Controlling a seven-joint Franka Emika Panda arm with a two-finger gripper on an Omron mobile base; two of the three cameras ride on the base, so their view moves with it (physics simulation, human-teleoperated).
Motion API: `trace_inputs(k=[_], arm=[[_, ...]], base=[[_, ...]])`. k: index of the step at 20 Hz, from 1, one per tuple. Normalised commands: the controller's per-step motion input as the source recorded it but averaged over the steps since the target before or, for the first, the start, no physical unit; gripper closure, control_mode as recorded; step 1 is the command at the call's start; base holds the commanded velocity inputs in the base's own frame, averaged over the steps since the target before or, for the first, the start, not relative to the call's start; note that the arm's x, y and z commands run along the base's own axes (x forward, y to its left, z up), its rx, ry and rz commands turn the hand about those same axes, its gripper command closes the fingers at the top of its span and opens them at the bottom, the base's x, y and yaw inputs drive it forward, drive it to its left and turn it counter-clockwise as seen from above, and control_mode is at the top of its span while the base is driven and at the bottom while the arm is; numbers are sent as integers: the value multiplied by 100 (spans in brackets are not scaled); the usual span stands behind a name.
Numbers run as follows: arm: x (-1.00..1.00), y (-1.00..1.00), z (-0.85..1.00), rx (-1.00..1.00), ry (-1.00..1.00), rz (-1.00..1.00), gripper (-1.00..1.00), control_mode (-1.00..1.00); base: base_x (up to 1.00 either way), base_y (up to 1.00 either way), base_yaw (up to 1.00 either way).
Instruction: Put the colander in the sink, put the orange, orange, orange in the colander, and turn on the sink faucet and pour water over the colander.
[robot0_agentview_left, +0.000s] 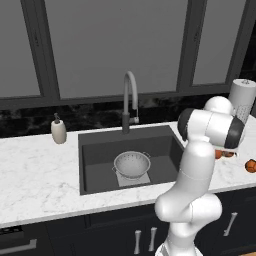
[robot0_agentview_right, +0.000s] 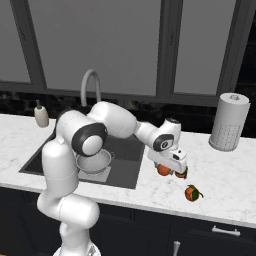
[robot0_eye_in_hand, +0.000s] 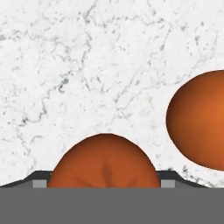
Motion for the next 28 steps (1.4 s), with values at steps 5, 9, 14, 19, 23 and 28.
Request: trace_inputs(k=[5,9,14,19,23,28], arm=[[-11,28,22,0,-1,0,100,-100],[0,88,33,0,0,0,100,-100],[0,100,15,0,0,6,100,-100],[1,100,0,0,0,14,100,-100],[6,100,0,2,0,15,100,-100],[23,98,0,5,0,10,100,-100]], base=[[0,0,0],[0,0,0],[0,0,0],[0,0,0],[0,0,0],[0,0,0]])
